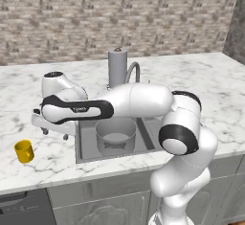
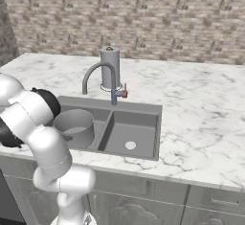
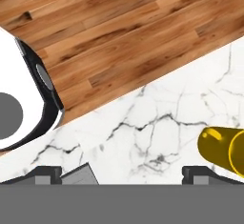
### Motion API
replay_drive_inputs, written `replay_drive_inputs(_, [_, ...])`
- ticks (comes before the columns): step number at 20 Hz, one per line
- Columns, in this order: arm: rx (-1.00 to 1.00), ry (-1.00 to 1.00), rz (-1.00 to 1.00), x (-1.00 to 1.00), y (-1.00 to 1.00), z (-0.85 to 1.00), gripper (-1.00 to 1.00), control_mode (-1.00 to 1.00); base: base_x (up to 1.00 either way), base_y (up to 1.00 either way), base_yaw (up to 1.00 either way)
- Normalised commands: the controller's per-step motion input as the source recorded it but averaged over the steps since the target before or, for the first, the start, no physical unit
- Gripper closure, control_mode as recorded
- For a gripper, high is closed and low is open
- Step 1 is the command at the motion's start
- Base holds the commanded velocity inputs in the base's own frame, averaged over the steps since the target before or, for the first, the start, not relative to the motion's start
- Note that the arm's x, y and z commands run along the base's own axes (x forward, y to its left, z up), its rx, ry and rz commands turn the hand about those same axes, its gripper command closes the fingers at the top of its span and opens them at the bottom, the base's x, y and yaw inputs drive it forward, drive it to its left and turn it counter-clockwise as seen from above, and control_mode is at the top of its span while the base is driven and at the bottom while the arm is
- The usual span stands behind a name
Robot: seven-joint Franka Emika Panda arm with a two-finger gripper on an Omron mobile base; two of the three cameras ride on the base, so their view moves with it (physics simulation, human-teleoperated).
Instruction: Place the pot in the left basin and the mug in the right basin of the sink.
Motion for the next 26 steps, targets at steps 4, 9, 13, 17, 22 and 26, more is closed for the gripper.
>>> replay_drive_inputs(4, [0.0, 0.0, 0.02, 0.05, 0.09, -0.01, -1.0, -1.0, 0.0, 0.0, 0.0])
replay_drive_inputs(9, [0.0, 0.0, 0.03, 0.02, 0.0, -0.01, -1.0, -1.0, 0.0, 0.0, 0.0])
replay_drive_inputs(13, [0.0, 0.0, 0.04, 0.0, 0.07, -0.04, -1.0, -1.0, 0.0, 0.0, 0.0])
replay_drive_inputs(17, [0.0, 0.0, 0.03, 0.01, 0.16, -0.12, -1.0, -1.0, 0.0, 0.0, 0.0])
replay_drive_inputs(22, [0.0, 0.0, 0.03, 0.05, 0.16, -0.1, -1.0, -1.0, 0.0, 0.0, 0.0])
replay_drive_inputs(26, [0.0, 0.0, 0.02, 0.11, 0.13, -0.01, -1.0, -1.0, 0.0, 0.0, 0.0])
